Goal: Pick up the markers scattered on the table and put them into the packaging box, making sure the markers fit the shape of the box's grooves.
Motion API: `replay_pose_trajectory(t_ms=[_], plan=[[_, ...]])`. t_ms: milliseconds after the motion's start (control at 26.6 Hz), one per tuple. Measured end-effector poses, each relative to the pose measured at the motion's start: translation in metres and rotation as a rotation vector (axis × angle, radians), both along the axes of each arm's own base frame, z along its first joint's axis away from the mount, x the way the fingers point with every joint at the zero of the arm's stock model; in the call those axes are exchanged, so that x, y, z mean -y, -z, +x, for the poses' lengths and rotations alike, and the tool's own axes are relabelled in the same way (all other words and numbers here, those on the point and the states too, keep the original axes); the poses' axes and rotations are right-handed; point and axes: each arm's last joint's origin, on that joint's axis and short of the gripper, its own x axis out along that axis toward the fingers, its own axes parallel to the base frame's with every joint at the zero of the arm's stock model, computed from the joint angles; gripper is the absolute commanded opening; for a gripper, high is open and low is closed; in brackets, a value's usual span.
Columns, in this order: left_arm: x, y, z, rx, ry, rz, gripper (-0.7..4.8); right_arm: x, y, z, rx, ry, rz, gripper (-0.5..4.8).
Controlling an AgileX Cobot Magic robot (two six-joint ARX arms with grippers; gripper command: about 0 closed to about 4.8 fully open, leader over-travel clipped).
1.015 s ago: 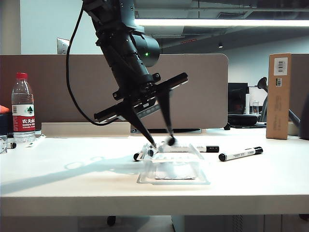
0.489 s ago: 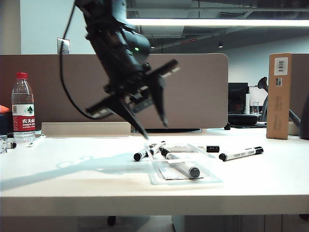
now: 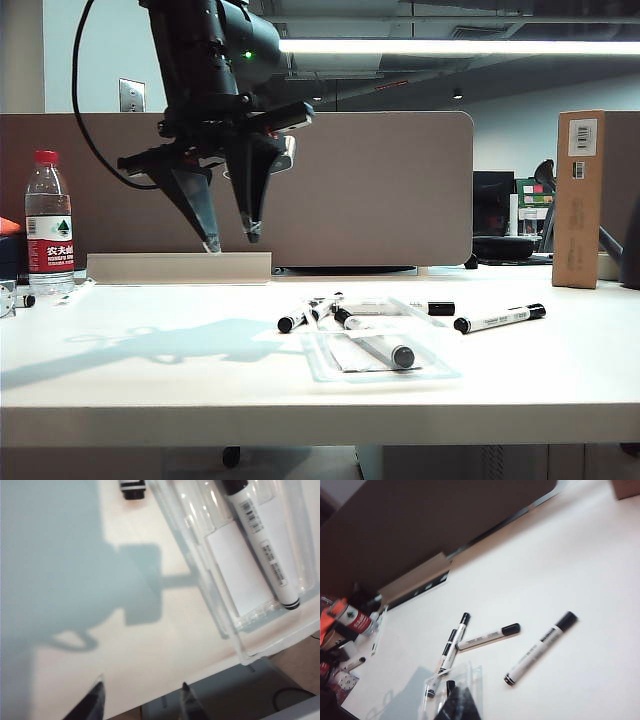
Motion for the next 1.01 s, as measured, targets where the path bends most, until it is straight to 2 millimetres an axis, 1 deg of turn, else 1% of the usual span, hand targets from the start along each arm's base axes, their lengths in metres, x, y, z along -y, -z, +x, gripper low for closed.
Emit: replay_pose_trajectory(t_ms=[38, 75, 150, 225, 263, 301, 376, 413, 451, 564, 639, 714, 789, 939, 1015], plan=[[-0.002, 0.0, -0.001, 0.001, 0.01, 0.025, 1.92, -0.004, -0.014, 0.022, -0.05, -0.037, -0.013, 0.0], [-0.004, -0.002, -0.003, 0.013, 0.023, 0.054, 1.92, -0.007, -0.02, 0.047, -0.129, -0.092, -0.007, 0.0], [-0.007, -0.007, -0.005, 0.045, 0.037, 0.105, 1.92, -0.013, -0.017, 0.072, -0.253, -0.165, 0.006, 0.07], [-0.01, -0.013, -0.008, 0.086, 0.056, 0.163, 1.92, -0.023, -0.017, 0.102, -0.366, -0.213, 0.008, 0.57], [-0.012, -0.015, -0.008, 0.101, 0.061, 0.18, 1.92, -0.026, -0.019, 0.114, -0.402, -0.223, 0.0, 1.06], [-0.014, -0.019, -0.01, 0.13, 0.072, 0.204, 1.92, -0.031, -0.024, 0.136, -0.469, -0.229, -0.024, 1.24], [-0.018, -0.029, -0.013, 0.174, 0.07, 0.22, 1.92, -0.038, -0.028, 0.158, -0.556, -0.241, -0.055, 1.42], [-0.02, -0.035, -0.015, 0.201, 0.069, 0.218, 1.92, -0.043, -0.028, 0.172, -0.598, -0.248, -0.071, 1.53], [-0.021, -0.043, -0.018, 0.24, 0.067, 0.205, 1.92, -0.046, -0.026, 0.182, -0.633, -0.255, -0.085, 1.54], [-0.024, -0.063, -0.025, 0.332, 0.061, 0.161, 1.92, -0.057, -0.018, 0.203, -0.769, -0.266, -0.147, 1.54], [-0.027, -0.074, -0.029, 0.38, 0.064, 0.142, 1.92, -0.067, -0.017, 0.218, -0.801, -0.259, -0.192, 1.54], [-0.031, -0.083, -0.034, 0.423, 0.071, 0.141, 1.92, -0.074, -0.014, 0.228, -0.822, -0.261, -0.229, 1.54], [-0.034, -0.09, -0.038, 0.447, 0.074, 0.144, 1.92, -0.081, -0.009, 0.234, -0.871, -0.256, -0.267, 1.54], [-0.042, -0.104, -0.049, 0.501, 0.075, 0.164, 1.92, -0.09, 0.008, 0.246, -0.949, -0.235, -0.331, 1.6], [-0.048, -0.116, -0.059, 0.536, 0.075, 0.151, 1.92, -0.093, 0.019, 0.248, -0.991, -0.232, -0.357, 1.59]])
